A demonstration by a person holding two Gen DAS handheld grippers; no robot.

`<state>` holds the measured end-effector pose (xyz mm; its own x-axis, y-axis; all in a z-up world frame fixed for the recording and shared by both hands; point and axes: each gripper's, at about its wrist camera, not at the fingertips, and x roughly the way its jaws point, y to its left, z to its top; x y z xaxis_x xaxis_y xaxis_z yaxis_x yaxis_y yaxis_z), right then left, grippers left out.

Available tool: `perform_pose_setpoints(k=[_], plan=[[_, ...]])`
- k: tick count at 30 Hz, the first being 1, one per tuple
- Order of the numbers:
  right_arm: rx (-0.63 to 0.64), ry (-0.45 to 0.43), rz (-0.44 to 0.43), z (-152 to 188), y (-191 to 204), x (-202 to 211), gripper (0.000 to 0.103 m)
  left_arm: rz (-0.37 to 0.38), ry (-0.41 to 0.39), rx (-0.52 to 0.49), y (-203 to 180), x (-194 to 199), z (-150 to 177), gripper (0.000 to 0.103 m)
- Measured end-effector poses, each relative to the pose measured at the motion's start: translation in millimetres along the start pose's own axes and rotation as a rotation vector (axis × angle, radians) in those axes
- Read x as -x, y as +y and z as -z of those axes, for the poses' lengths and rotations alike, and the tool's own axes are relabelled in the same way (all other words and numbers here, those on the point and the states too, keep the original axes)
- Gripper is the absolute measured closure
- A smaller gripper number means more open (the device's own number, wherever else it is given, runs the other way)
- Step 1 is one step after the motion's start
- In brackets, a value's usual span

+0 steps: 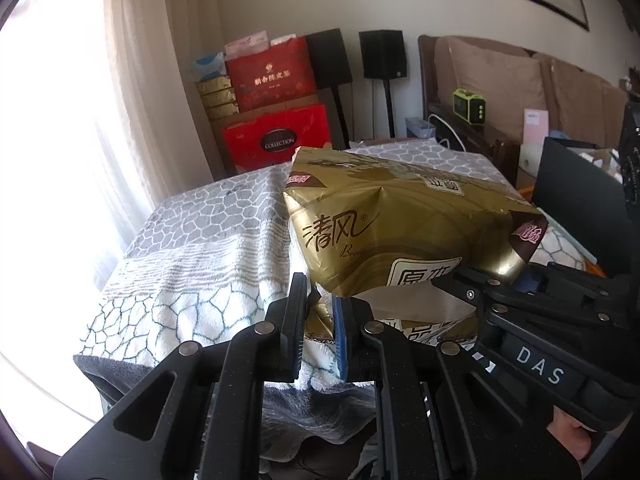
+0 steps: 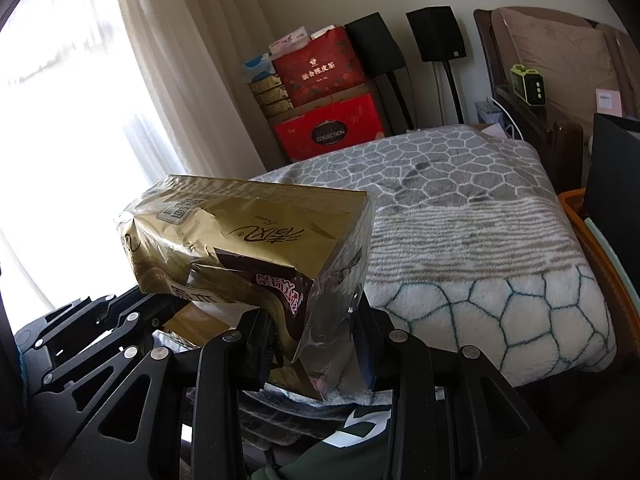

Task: Organize objects
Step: 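Lift the gold package off the bed with both grippers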

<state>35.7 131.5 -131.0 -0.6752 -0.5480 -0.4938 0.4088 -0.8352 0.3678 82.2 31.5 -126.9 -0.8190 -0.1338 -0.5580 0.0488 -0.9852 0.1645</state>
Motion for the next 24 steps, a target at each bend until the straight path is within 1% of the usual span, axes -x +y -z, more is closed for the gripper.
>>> perform_pose_setpoints(k=[4, 9, 13, 19, 21, 24], plan=[[0.013, 0.0, 0.002, -0.6, 6.2, 1.1, 0.07, -0.002, -0.019, 0.012, 3.0, 2.5, -0.5, 0.091], [0.056, -0.011, 0.03, -2.7, 15.7, 5.1, 0.07, 0.0, -0.03, 0.023, 6.9, 4.3, -0.2, 0.092], [0.031, -0.008, 0.038, -7.3, 16.5, 7.9, 0.07, 0.01, -0.042, 0.032, 8.3, 8.1, -5.1, 0.091], [0.016, -0.032, 0.047, -19.5, 16.7, 20.1, 0.07, 0.025, -0.094, 0.031, 6.1, 18.3, -15.5, 0.091], [0.001, -0.029, 0.057, -23.3, 16.7, 22.0, 0.07, 0.03, -0.109, 0.021, 3.3, 20.3, -20.3, 0.091], [0.012, -0.024, 0.094, -29.9, 16.2, 27.6, 0.07, 0.047, -0.106, 0.019, -0.7, 17.2, -30.5, 0.093]])
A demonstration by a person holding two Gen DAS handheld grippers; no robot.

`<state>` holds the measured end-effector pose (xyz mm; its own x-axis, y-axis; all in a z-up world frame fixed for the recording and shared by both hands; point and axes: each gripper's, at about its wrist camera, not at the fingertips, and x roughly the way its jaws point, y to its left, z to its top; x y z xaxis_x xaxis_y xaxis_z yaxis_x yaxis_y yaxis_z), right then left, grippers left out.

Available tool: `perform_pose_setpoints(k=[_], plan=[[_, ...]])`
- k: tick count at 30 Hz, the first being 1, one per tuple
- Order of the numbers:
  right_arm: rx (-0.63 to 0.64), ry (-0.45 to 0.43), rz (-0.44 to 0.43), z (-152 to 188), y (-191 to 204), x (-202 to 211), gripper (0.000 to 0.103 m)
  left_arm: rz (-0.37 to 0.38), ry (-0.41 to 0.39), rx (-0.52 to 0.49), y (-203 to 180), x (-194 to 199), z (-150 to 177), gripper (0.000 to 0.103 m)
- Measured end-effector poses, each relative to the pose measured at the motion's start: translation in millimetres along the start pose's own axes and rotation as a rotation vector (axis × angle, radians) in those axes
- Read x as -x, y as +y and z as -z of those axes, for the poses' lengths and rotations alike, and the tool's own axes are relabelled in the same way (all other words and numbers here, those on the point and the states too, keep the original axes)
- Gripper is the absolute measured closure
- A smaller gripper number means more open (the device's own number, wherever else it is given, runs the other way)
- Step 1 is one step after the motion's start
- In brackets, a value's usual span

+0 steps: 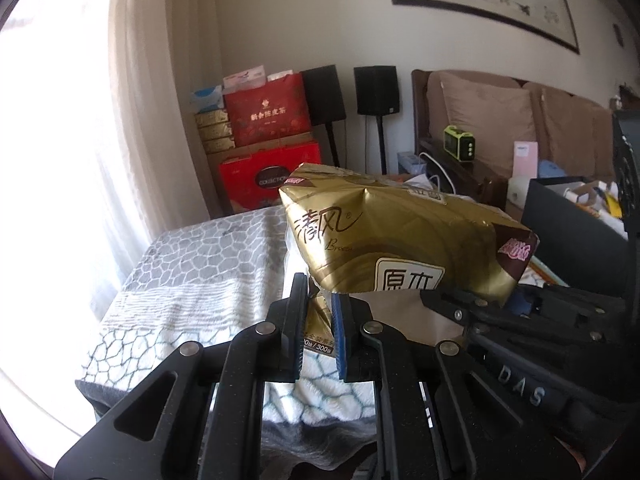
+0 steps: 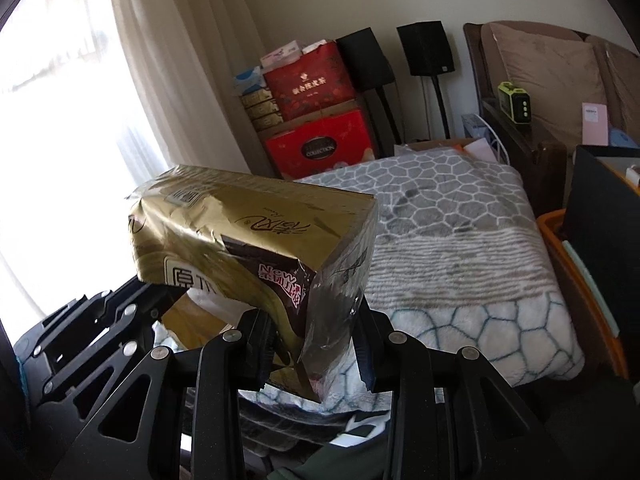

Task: Organize objects
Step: 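Lift the gold package off the bed with both grippers, then carry the gold package toward the cardboard box with both grippers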

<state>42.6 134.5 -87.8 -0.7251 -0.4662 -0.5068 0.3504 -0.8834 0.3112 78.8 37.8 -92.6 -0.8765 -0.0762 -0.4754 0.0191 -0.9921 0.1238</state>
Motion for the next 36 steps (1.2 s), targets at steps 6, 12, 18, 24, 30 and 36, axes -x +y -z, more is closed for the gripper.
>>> perform_pose_setpoints(k=[6, 12, 18, 24, 30, 36], plan=[[0.017, -0.051, 0.07, -12.5, -21.6, 32.3, 0.07, 0.091, -0.043, -0.004, -21.9, 8.4, -13.5, 0.095], [0.008, -0.062, 0.095, -19.8, -48.3, 51.1, 0.07, 0.136, -0.071, -0.05, -48.2, 10.7, -29.3, 0.096], [-0.022, -0.057, 0.08, -12.2, -68.7, 52.3, 0.07, 0.144, -0.05, -0.097, -69.6, 0.1, -29.8, 0.097], [0.0, -0.106, 0.09, -16.8, -81.3, 54.1, 0.07, 0.133, -0.077, -0.138, -87.3, 1.5, -27.2, 0.097], [-0.021, -0.163, 0.118, -26.6, -101.0, 68.5, 0.07, 0.166, -0.13, -0.145, -109.2, 3.2, -41.8, 0.097], [-0.002, -0.221, 0.158, -34.7, -117.2, 87.4, 0.07, 0.188, -0.192, -0.154, -132.5, 5.8, -55.4, 0.097]])
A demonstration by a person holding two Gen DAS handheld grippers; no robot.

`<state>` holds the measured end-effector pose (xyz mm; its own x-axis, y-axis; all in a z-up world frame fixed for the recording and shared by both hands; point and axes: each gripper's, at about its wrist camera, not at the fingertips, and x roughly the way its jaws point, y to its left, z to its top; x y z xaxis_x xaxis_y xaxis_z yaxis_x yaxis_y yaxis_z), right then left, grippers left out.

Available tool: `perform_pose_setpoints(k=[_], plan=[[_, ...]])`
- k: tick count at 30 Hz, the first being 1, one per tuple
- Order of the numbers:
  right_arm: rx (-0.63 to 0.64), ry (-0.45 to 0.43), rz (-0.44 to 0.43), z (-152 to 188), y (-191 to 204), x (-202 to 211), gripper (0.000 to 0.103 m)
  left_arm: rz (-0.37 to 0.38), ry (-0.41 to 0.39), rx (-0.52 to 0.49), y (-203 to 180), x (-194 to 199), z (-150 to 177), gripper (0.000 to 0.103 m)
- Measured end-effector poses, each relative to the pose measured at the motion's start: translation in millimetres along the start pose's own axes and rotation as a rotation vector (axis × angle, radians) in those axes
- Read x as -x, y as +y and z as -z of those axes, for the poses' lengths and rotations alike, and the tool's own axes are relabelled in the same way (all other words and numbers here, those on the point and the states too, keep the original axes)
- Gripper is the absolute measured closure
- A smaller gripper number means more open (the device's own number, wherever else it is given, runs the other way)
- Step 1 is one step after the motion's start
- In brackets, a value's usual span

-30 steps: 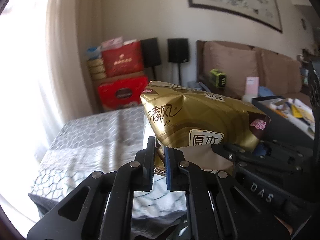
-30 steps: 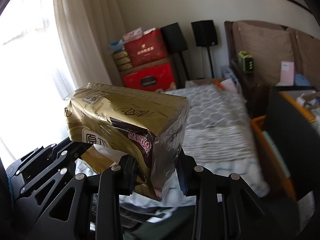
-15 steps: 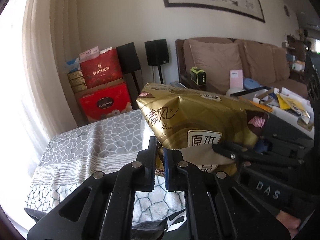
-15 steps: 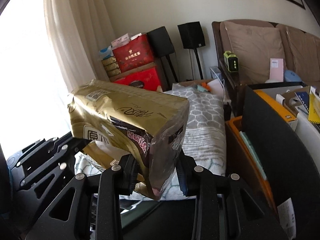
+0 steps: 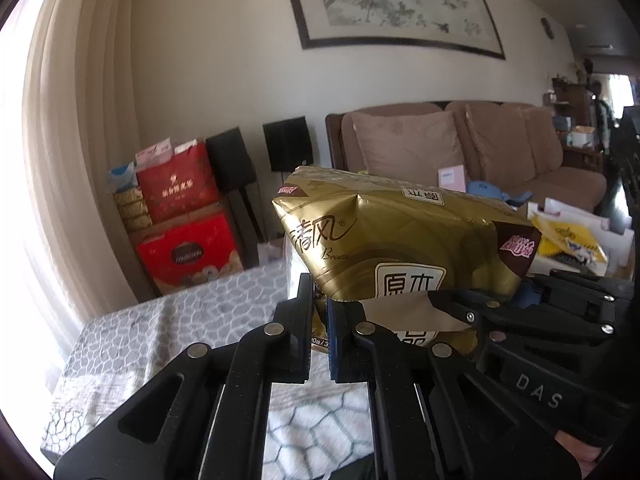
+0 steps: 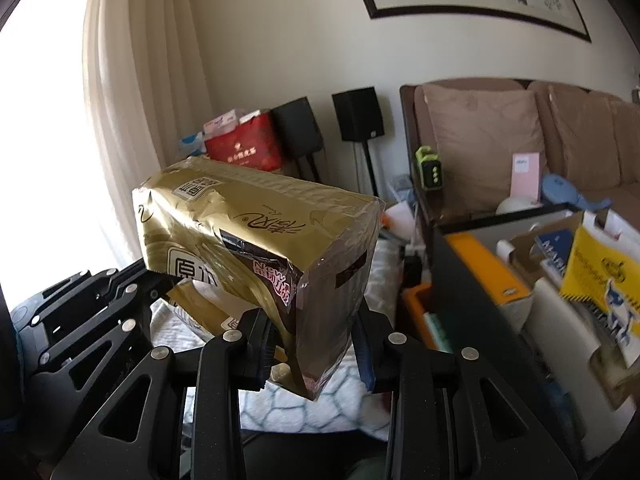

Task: Organize objects
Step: 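Carry the gold package toward the cardboard box with both grippers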

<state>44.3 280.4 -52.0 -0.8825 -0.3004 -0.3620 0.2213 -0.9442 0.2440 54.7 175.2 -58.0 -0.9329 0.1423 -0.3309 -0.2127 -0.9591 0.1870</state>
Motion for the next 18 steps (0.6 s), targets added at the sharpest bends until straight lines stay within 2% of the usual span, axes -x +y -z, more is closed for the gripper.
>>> perform_pose_setpoints(k=[4, 18], plan=[[-0.015, -0.018, 0.013, -6.1, -12.1, 6.0, 0.07, 0.01, -0.022, 0.004, -8.0, -1.7, -8.0, 0.097], [0.025, -0.072, 0.059, -19.8, -16.2, 24.2, 0.07, 0.045, -0.068, -0.006, -19.6, -2.9, -24.6, 0.097]])
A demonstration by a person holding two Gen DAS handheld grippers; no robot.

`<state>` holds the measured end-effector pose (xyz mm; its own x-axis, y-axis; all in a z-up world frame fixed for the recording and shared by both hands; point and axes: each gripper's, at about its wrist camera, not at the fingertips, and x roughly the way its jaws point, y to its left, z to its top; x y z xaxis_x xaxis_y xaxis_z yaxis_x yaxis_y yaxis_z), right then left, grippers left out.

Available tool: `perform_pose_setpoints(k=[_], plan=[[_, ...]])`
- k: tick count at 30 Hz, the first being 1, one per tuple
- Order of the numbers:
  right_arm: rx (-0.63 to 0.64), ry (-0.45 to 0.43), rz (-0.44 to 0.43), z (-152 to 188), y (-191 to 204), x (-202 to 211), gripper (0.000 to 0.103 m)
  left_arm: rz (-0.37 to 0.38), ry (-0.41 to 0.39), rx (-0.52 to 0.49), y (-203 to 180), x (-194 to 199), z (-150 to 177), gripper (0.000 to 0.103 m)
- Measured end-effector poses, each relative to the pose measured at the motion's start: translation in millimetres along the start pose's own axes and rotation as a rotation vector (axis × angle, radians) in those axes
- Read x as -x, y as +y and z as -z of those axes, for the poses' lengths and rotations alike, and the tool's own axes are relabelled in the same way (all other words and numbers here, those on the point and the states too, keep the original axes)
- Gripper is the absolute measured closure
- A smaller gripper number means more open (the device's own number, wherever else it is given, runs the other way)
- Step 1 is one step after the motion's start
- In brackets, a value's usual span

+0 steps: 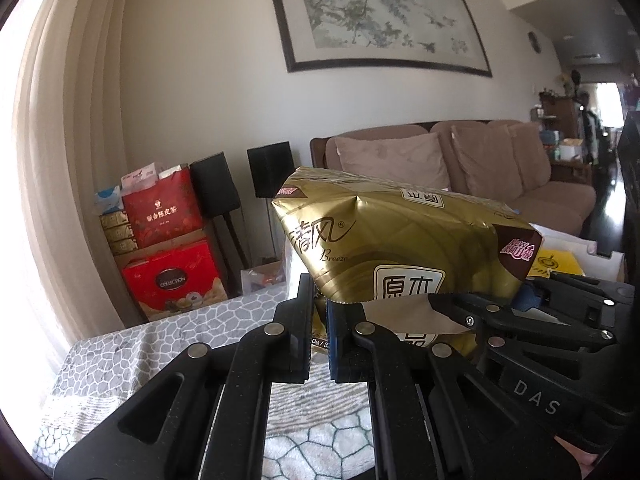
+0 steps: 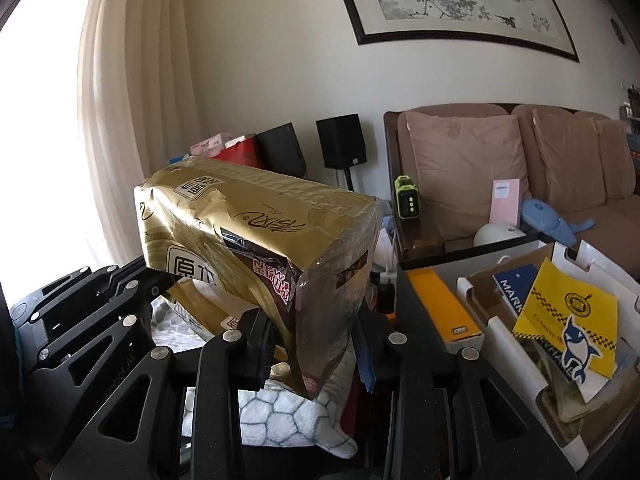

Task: Organize objects
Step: 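Carry the gold package toward the cardboard box with both grippers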

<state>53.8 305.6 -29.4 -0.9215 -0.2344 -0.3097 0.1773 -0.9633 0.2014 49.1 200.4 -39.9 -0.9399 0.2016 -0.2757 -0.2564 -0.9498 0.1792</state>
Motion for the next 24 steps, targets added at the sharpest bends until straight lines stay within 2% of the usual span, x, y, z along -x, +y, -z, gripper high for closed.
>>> perform_pose_setpoints(k=[5, 17, 24], plan=[[0.025, -0.012, 0.021, -3.7, -2.3, 4.8, 0.07, 0.015, -0.003, 0.018, -3.9, -2.2, -2.7, 0.097], [-0.054, -0.003, -0.017, -11.4, -21.1, 8.9, 0.07, 0.04, -0.028, 0.029, -13.0, -0.9, -12.4, 0.097], [-0.091, -0.019, 0.001, -14.8, -37.5, 15.8, 0.07, 0.07, -0.042, 0.014, -27.0, -5.2, -21.7, 0.097]])
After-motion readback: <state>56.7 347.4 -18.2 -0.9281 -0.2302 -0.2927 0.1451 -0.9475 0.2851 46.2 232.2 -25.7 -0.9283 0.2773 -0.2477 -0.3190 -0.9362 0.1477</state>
